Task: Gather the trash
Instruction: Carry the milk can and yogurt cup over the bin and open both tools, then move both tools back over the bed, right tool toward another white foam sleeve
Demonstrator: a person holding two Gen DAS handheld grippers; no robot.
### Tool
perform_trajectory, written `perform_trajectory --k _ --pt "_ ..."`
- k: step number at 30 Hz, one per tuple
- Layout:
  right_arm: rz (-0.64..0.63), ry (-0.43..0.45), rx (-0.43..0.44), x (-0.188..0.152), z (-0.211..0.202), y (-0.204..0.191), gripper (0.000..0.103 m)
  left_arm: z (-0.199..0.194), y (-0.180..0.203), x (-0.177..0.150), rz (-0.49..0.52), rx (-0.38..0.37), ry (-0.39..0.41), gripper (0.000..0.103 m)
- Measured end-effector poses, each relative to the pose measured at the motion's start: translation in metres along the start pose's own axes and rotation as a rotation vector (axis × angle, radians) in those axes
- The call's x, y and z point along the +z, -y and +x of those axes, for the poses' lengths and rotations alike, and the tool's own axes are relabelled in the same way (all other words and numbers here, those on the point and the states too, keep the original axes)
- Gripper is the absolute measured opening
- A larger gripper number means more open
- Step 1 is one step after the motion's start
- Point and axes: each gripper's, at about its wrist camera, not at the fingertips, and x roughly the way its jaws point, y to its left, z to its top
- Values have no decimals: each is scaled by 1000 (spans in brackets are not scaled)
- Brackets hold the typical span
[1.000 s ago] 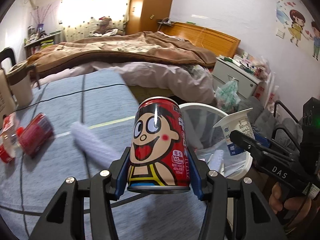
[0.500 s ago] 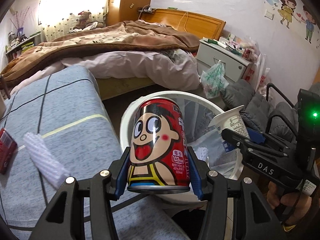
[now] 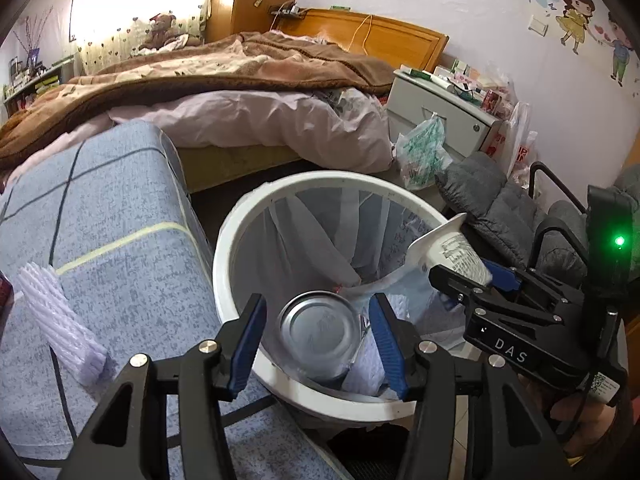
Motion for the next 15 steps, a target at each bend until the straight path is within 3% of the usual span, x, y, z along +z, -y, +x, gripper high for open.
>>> perform_trajectory --k 4,15 --pt "15 7 4 0 -2 0 60 -3 -2 0 -8 -3 7 63" --pt "29 26 36 -3 -12 -9 61 -16 -10 -3 -28 4 27 64"
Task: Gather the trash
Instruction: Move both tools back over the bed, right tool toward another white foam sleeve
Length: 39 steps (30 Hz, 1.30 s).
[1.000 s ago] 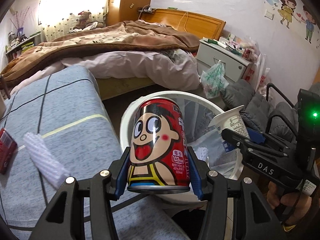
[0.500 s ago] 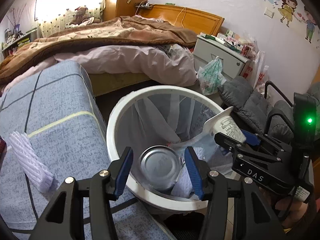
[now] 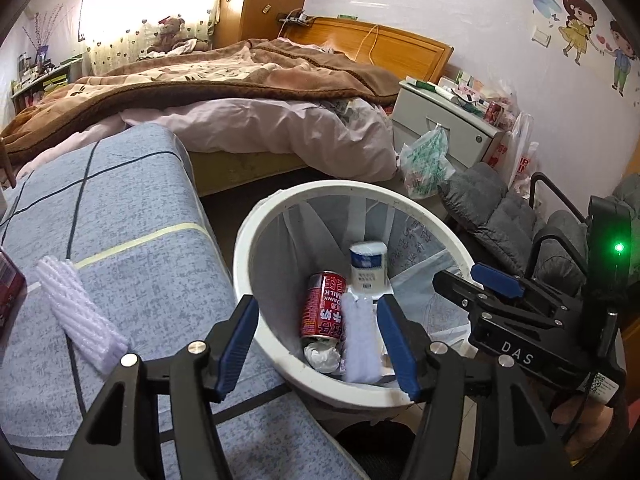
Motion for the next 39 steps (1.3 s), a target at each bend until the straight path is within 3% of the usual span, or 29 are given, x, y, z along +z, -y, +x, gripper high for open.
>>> perform_trajectory --k 23,39 --pt "-26 61 48 -8 -31 -56 61 -58 -56 -23 -97 51 74 64" --pt "-124 61 168 -15 -31 -139 61 -104 -124 -53 -188 199 128 65"
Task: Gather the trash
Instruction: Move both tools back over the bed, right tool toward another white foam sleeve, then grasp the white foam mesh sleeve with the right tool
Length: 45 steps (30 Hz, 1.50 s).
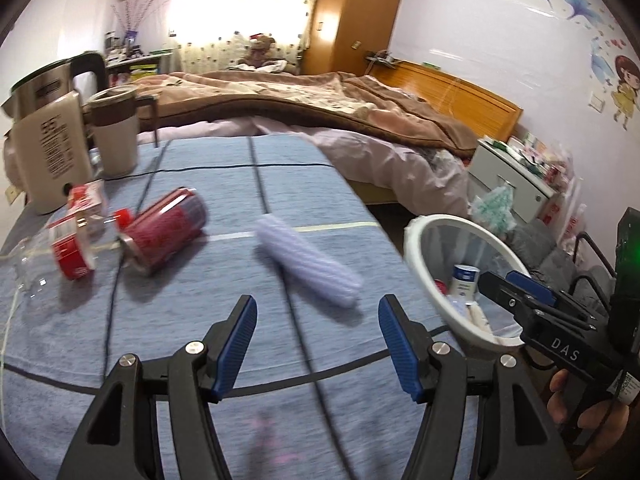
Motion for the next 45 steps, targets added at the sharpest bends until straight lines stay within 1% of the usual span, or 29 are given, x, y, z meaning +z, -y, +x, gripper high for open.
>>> perform_trajectory --k 8,18,22,24,27,30,34,35,37,39,40,43,45 --pt "-55 -24 65 1 17 -40 61 -12 -52 -10 -73 64 4 66" --pt "-124 -56 128 2 36 -88 61 -34 -119 -17 -155 171 32 69" --pt "-146 -68 123 2 46 -102 61 -40 -145 -19 -195 206 40 69" --pt "-148 -81 130 3 52 -106 61 -43 -158 -20 -212 211 48 70" --pt "-154 -92 143 5 59 -115 61 -47 -176 -21 -240 241 53 70" --pt "-187 -78 108 6 65 -121 61 -47 -192 -21 -264 254 51 71" --pt "-241 -57 16 13 73 -120 61 -46 -207 -22 -272 269 45 71" --pt "-246 -58 9 14 76 -119 61 -46 -209 -21 -274 265 45 71" --pt "-242 -89 -3 18 86 -114 61 -45 -215 -20 -281 258 47 72" --pt "-249 -116 -14 18 96 -111 61 -43 -218 -17 -276 279 52 73" --pt "-254 -121 -16 17 98 -111 61 -42 -220 -15 -272 278 53 74" --pt "-280 -150 -11 13 108 -114 61 -34 -229 -11 -286 243 33 74" --pt "-286 -173 0 11 113 -116 61 -29 -233 -9 -290 253 22 74"
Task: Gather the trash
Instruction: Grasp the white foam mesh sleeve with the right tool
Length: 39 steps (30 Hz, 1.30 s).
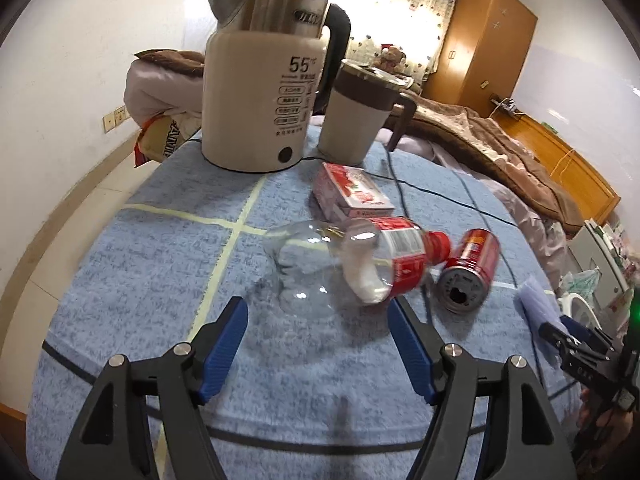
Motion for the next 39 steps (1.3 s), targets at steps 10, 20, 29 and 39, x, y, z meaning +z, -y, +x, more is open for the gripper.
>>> perform_trajectory --k 10,20,29,39 --pt "-4 -27 64 -5 6 -10 39 11 10 -1 31 -53 -53 74" --pt "27 -17 117 -9 2 -12 28 4 41 -13 106 -148 -81 74" --pt "26 -23 125 -9 1 -12 28 -22 62 -8 230 -85 3 75" --pt "43 -29 115 -7 4 -7 34 21 41 27 195 -81 -78 80"
